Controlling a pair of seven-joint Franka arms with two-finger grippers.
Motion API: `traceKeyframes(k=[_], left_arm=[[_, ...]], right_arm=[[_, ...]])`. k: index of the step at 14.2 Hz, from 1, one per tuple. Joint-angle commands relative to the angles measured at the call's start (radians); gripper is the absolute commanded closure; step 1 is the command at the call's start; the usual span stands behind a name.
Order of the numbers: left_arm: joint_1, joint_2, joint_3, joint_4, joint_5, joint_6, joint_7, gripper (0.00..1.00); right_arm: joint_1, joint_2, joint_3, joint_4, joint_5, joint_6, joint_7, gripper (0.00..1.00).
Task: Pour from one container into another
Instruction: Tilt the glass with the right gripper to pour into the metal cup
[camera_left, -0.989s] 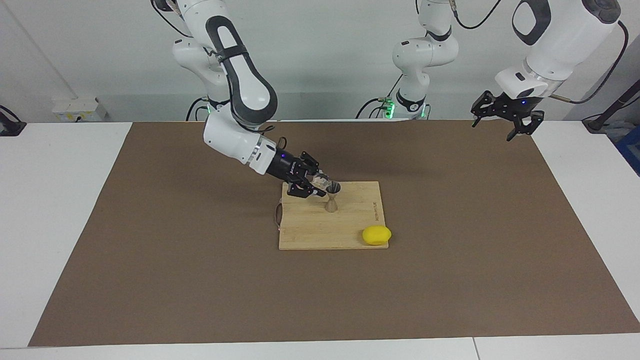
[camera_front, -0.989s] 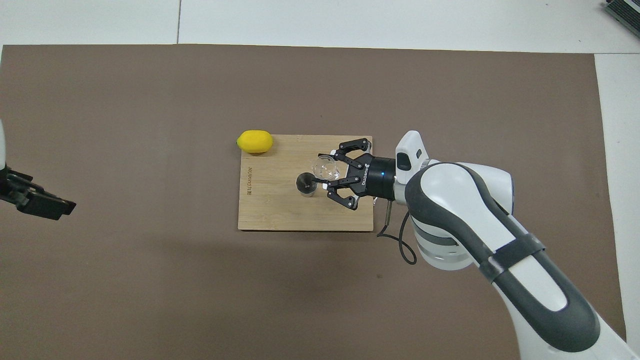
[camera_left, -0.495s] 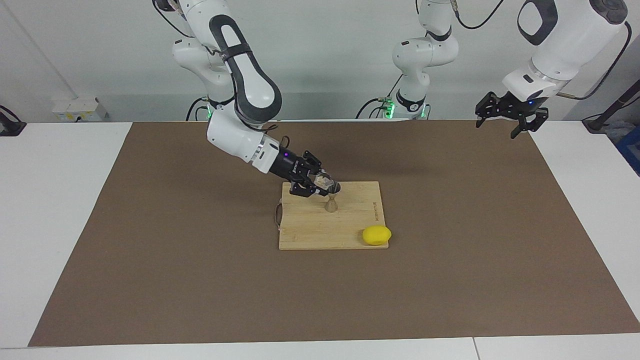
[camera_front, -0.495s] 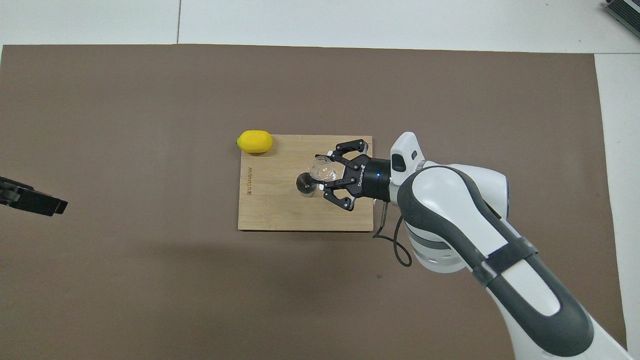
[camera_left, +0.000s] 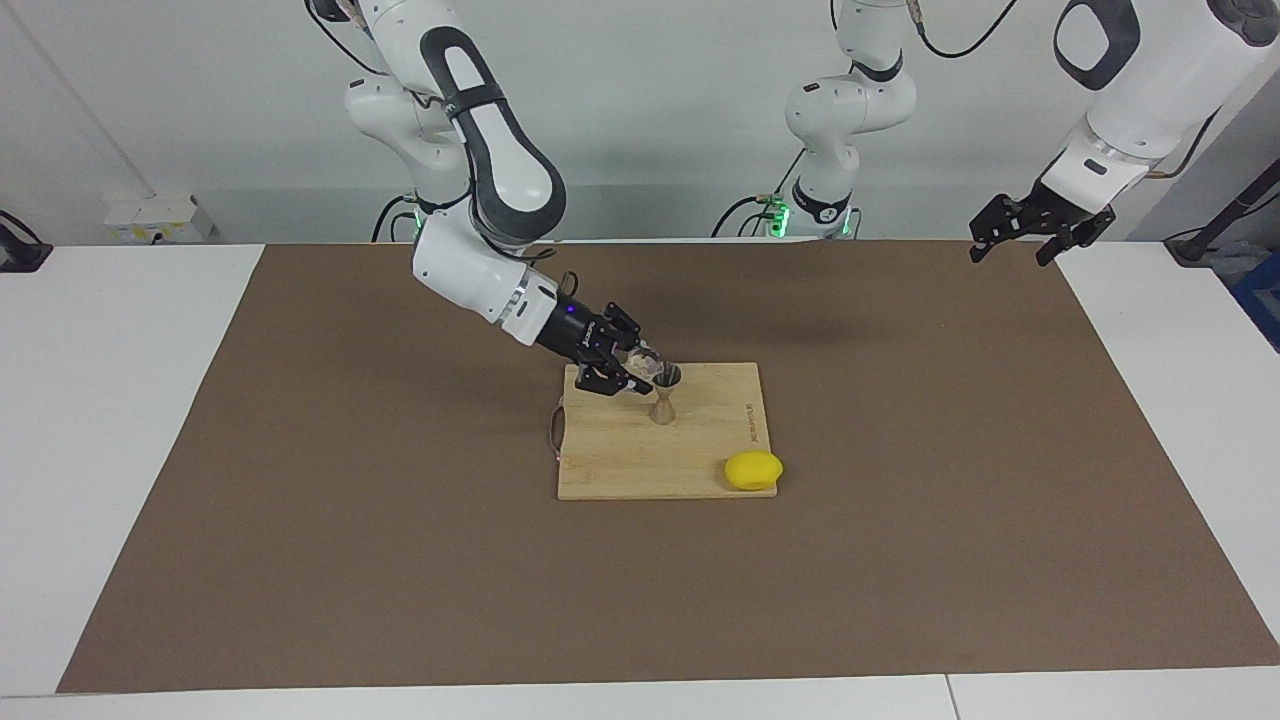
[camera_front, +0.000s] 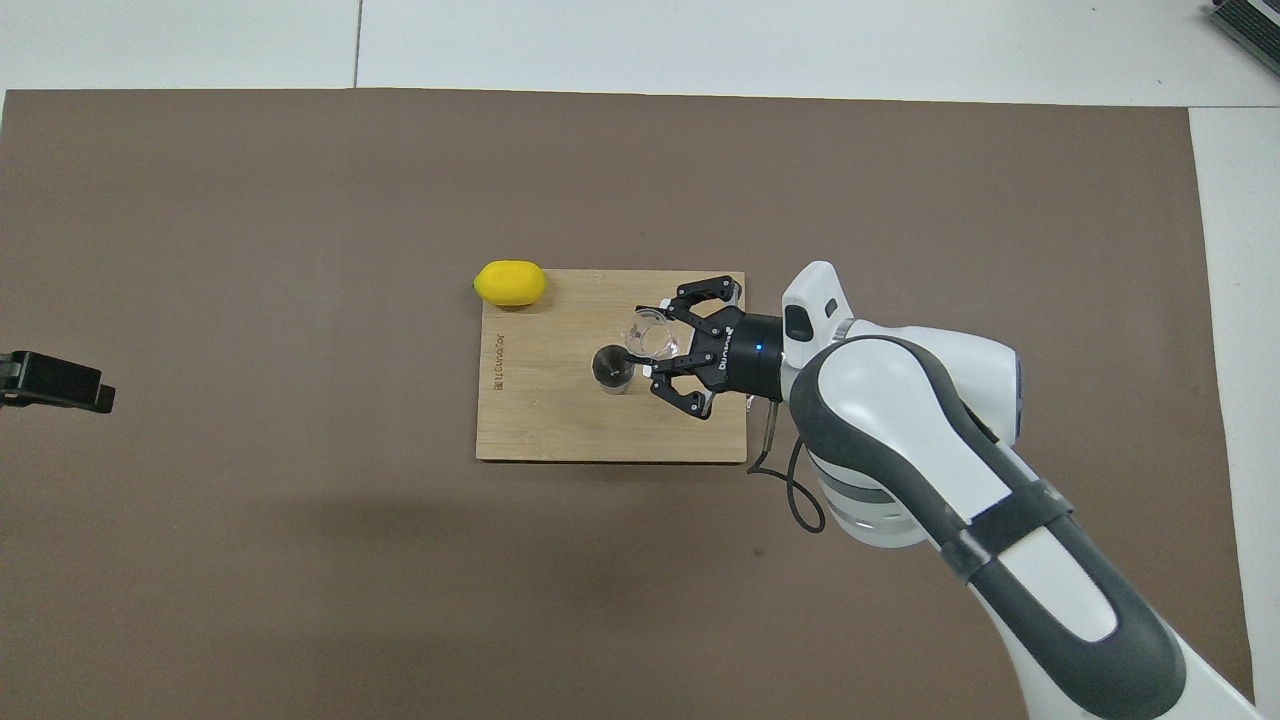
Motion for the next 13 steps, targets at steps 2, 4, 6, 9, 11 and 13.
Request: traceKeyframes(k=[2, 4, 6, 9, 11, 13], left_arm=[[-0.012, -0.006, 0.001, 0.002, 0.017, 0.033, -0.033, 0.0], [-0.012, -0.006, 0.002, -0.001, 0.017, 0.06, -0.038, 0.0], [-0.017, -0.003, 0.004, -0.001, 0.017, 0.066, -0.04, 0.0], [-0.056, 0.0, 0.025, -0.001, 0.018, 0.08, -0.065, 0.0], [-0.084, 0.0, 0.042, -0.002, 0.018, 0.087, -0.087, 0.0], [-0.122, 0.0, 0.082, -0.002, 0.018, 0.086, -0.087, 0.0]], right_arm=[[0.028, -0.022, -0.011, -0.009, -0.039, 0.033, 0.062, 1.0], [0.03, -0.022, -0.011, -0.009, -0.05, 0.036, 0.077, 1.0], [0.041, -0.024, -0.013, -0.01, -0.071, 0.036, 0.093, 1.0], [0.042, -0.036, -0.013, -0.015, -0.111, 0.042, 0.125, 1.0], [0.044, -0.042, -0.013, -0.021, -0.14, 0.042, 0.149, 1.0], [0.044, -0.05, -0.013, -0.024, -0.16, 0.042, 0.16, 1.0]])
